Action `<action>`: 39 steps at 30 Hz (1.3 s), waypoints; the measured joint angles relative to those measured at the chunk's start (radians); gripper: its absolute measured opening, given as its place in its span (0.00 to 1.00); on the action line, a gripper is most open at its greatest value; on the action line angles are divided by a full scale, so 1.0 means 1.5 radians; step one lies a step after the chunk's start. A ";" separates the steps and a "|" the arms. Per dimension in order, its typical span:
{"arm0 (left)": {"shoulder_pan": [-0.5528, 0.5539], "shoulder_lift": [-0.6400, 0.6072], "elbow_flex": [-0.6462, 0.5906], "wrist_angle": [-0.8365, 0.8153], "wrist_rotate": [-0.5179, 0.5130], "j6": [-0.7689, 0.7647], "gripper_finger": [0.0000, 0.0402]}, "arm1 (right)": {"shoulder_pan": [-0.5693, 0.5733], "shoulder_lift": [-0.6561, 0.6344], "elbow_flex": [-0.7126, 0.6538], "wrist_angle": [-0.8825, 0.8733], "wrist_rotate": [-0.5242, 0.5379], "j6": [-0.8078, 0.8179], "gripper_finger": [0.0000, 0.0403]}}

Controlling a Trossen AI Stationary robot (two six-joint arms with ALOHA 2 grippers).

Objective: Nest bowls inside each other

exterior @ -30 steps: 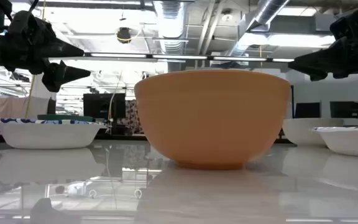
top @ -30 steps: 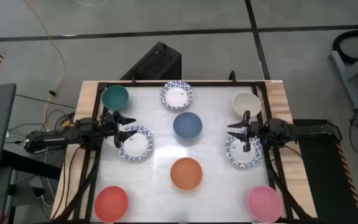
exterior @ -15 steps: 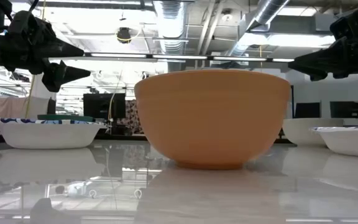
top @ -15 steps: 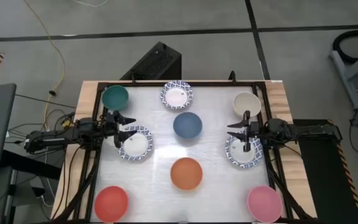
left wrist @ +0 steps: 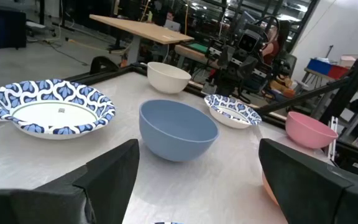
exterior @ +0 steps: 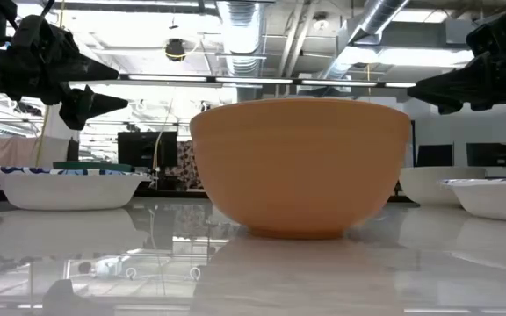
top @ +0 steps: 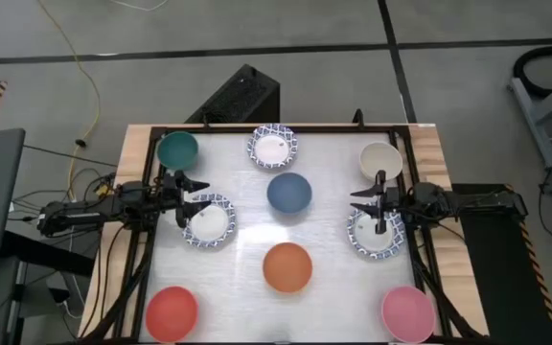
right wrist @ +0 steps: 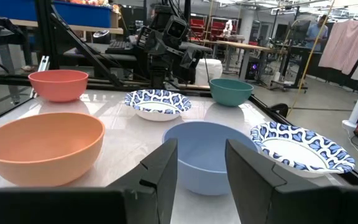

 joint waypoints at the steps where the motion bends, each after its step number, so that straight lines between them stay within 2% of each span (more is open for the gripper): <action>1: 0.000 0.000 0.000 0.000 0.000 0.000 0.80 | 0.000 0.000 0.000 0.000 0.000 0.000 0.38; 20: 0.000 0.000 0.000 0.002 0.000 0.022 0.80 | 0.000 0.000 0.000 0.000 0.000 0.000 0.38; 33: 0.000 0.000 0.000 -0.001 0.000 -0.007 0.80 | 0.000 0.000 0.000 0.000 0.000 0.000 0.38; 39: 0.000 0.000 0.000 -0.001 0.000 0.031 0.80 | 0.000 0.000 0.000 0.000 0.000 -0.005 0.38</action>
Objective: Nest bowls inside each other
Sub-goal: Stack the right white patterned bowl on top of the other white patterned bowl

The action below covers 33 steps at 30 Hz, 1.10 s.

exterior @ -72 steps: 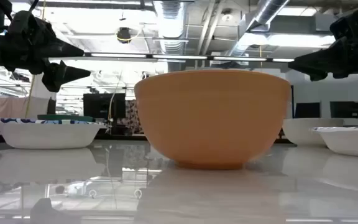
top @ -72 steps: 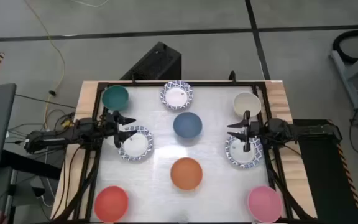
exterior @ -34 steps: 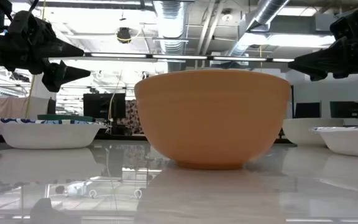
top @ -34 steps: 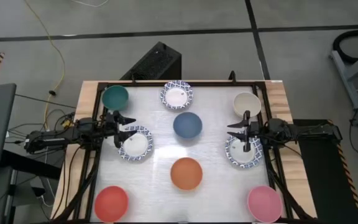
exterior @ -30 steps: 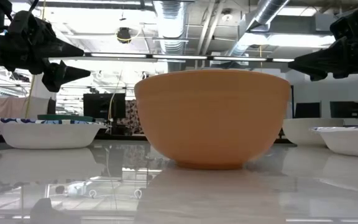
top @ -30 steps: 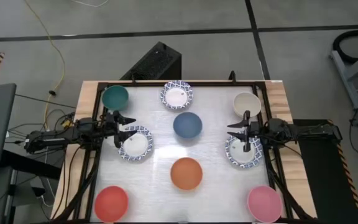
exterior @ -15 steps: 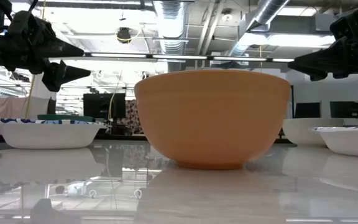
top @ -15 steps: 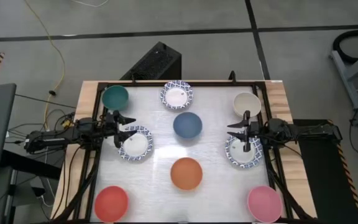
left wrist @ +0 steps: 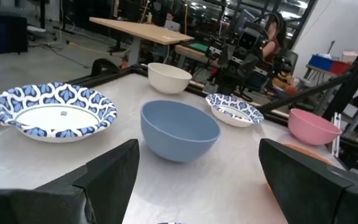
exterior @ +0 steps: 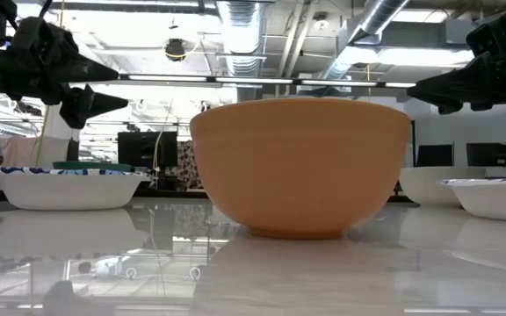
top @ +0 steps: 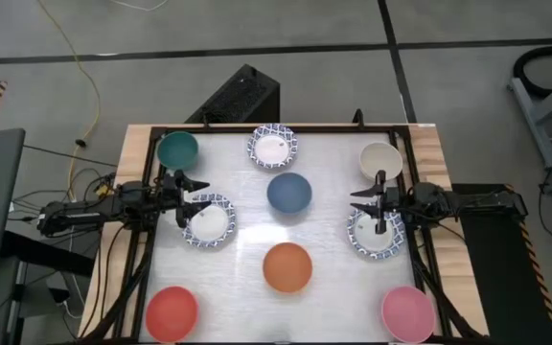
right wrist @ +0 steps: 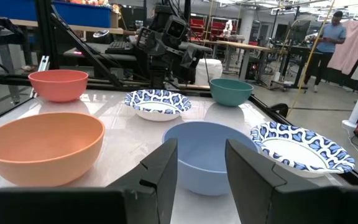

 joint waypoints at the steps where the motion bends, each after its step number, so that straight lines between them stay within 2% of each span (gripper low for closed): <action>1: 0.000 0.000 0.000 0.001 0.000 0.010 0.80 | 0.000 0.000 0.000 0.000 0.001 -0.024 0.38; 5: 0.000 0.000 0.000 0.002 0.000 0.018 0.80 | -0.010 0.000 0.000 0.002 0.013 -0.189 0.38; 7: 0.000 0.000 0.000 0.004 0.000 0.016 0.80 | -0.014 0.000 0.000 0.002 0.015 -0.232 0.38; 16: -0.001 0.000 0.000 0.012 0.005 -0.038 0.80 | -0.014 0.000 0.000 0.004 0.015 -0.238 0.38; 17: -0.001 0.000 0.000 0.012 0.005 -0.038 0.80 | -0.014 0.000 0.000 0.008 0.015 -0.209 0.38; 21: -0.001 0.000 0.000 0.026 0.001 -0.043 0.80 | -0.004 0.000 0.000 0.031 -0.027 0.083 0.38; 23: 0.000 0.000 0.000 0.042 0.001 -0.066 0.80 | -0.001 0.000 0.000 0.037 -0.029 0.190 0.38; 27: 0.000 0.000 0.007 0.059 0.052 -0.085 0.80 | 0.002 0.000 0.000 0.039 -0.029 0.263 0.38; 33: -0.001 0.011 0.075 0.050 0.091 -0.068 0.80 | 0.002 0.000 0.000 0.064 -0.023 0.335 0.38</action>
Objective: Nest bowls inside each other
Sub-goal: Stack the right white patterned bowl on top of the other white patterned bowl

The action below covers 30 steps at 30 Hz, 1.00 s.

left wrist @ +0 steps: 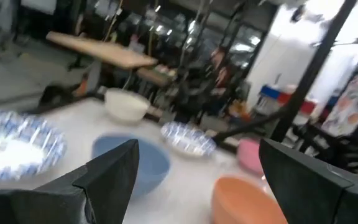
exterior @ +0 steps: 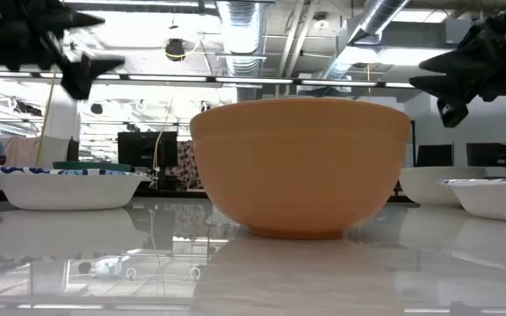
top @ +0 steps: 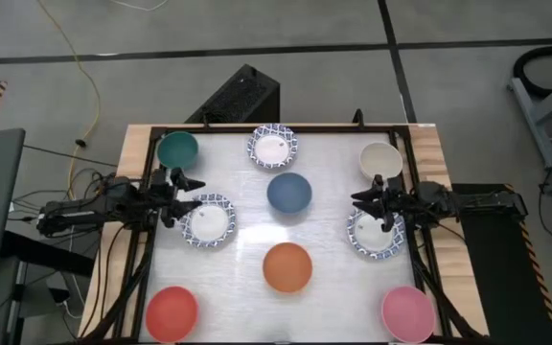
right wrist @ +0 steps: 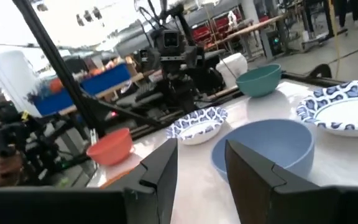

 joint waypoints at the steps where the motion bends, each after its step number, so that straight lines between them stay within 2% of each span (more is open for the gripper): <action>1: 0.000 0.005 0.014 -0.011 0.002 0.007 0.80 | 0.000 0.000 0.000 0.009 0.013 0.001 0.38; 7: 0.000 0.073 0.134 -0.114 -0.002 0.044 0.80 | 0.000 0.000 0.000 0.090 0.096 0.016 0.38; 12: 0.000 0.169 0.255 -0.253 -0.040 0.049 0.80 | 0.000 0.000 0.005 0.182 0.110 -0.001 0.38; 18: 0.000 0.288 0.385 -0.408 -0.031 0.062 0.80 | 0.013 0.000 0.063 0.170 0.116 -0.084 0.38; 25: 0.000 0.389 0.471 -0.528 0.004 0.089 0.80 | 0.041 0.052 0.137 -0.009 0.174 -0.064 0.38; 30: 0.000 0.424 0.477 -0.528 0.025 0.088 0.80 | 0.054 0.112 0.194 -0.245 0.181 0.036 0.38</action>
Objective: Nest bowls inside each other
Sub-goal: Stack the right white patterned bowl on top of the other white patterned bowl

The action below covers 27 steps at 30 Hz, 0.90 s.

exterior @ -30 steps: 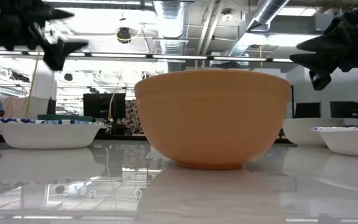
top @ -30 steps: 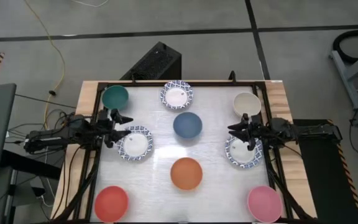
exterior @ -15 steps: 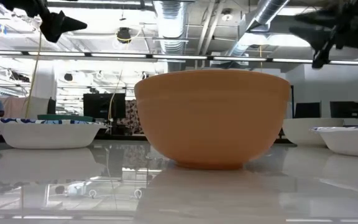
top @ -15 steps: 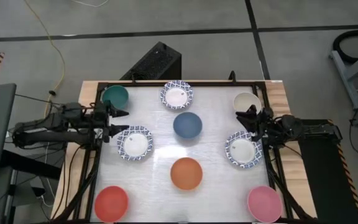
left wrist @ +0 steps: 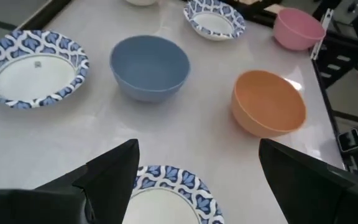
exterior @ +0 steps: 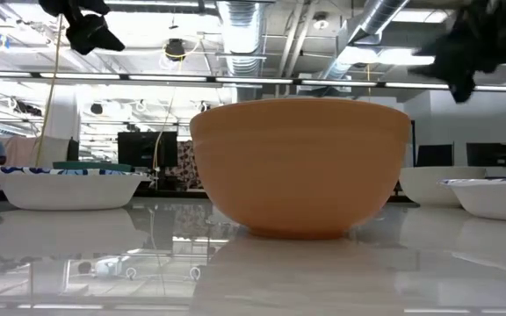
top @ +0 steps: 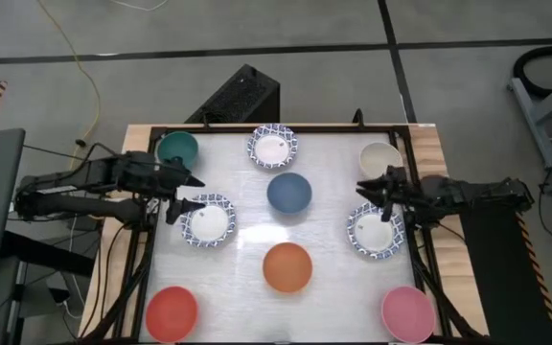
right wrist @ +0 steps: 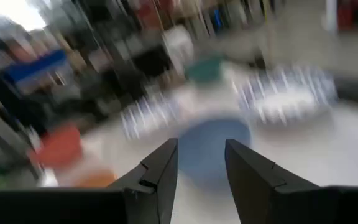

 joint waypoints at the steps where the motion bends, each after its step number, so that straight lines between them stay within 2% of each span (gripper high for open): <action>1: 0.000 0.006 0.000 -0.001 -0.007 -0.003 0.80 | 0.001 0.013 0.010 -0.048 0.000 0.022 0.38; 4: 0.000 0.024 0.000 -0.002 -0.026 -0.003 0.80 | 0.003 0.059 0.028 -0.151 0.001 0.081 0.38; 7: 0.000 0.041 0.000 -0.002 -0.027 -0.003 0.80 | 0.003 0.106 0.037 -0.165 0.000 0.090 0.38; 15: 0.000 0.085 0.000 -0.015 -0.028 0.007 0.80 | 0.020 0.259 0.104 -0.182 -0.019 -0.050 0.38; 22: 0.000 0.114 0.000 -0.015 -0.028 0.008 0.80 | 0.022 0.399 0.238 -0.362 -0.048 -0.118 0.38; 27: 0.000 0.123 0.000 -0.015 -0.028 0.008 0.80 | 0.016 0.481 0.279 -0.396 -0.069 -0.164 0.38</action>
